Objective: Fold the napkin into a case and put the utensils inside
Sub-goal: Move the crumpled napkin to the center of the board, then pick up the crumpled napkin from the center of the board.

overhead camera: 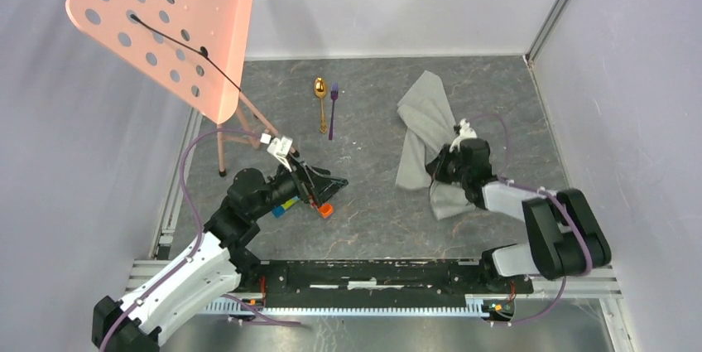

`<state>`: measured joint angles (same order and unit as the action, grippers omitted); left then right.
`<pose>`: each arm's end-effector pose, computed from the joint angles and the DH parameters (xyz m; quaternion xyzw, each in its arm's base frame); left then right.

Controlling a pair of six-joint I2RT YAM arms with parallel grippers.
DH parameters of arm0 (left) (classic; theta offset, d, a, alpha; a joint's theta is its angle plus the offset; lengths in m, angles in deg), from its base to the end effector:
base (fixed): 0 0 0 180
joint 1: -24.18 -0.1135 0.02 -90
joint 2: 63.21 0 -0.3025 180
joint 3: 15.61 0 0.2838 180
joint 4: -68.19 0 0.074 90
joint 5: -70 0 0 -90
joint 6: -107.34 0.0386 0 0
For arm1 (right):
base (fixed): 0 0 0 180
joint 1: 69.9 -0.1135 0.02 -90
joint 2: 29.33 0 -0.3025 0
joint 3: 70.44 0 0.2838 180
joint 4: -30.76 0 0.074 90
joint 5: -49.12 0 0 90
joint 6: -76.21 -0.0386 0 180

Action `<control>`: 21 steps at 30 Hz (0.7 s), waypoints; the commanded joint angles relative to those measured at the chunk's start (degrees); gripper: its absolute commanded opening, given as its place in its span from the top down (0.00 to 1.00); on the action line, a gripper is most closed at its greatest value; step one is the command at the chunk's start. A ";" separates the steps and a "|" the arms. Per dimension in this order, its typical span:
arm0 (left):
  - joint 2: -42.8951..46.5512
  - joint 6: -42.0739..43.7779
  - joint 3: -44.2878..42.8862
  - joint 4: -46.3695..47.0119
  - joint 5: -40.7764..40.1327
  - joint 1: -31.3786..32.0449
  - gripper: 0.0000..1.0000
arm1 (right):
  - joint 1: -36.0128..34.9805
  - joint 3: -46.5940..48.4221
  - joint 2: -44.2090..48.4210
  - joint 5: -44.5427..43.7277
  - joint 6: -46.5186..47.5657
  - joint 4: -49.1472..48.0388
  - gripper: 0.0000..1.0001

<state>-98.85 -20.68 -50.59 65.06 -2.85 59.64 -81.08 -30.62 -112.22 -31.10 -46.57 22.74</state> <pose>0.1307 -0.1071 0.2792 0.0857 0.7240 -0.4914 0.4764 0.2750 0.0610 0.1555 0.1270 0.8757 0.2422 0.3980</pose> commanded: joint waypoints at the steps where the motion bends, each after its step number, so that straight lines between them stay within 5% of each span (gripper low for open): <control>1: 0.70 -2.33 1.35 1.43 -4.22 2.81 0.00 | -4.34 -8.83 7.57 14.44 7.13 1.91 0.96; 4: -2.16 -3.66 1.80 1.38 -7.09 5.78 0.00 | -5.39 -7.24 13.20 18.23 13.08 11.63 0.66; 8: -6.46 -3.67 0.87 1.47 -13.89 14.00 0.00 | -6.12 -2.37 25.24 6.11 21.94 29.02 0.38; 13: -16.29 -2.80 -3.79 1.30 -25.19 24.23 0.03 | -5.86 2.38 29.90 -2.94 22.61 32.63 0.22; 21: -41.53 -3.49 -20.74 -1.37 -29.40 33.06 0.06 | -3.80 7.37 21.57 2.98 20.72 30.05 0.26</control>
<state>-131.66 -23.24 -63.74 62.90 -28.21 90.53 -84.99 -25.83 -87.96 -29.81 -26.11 52.99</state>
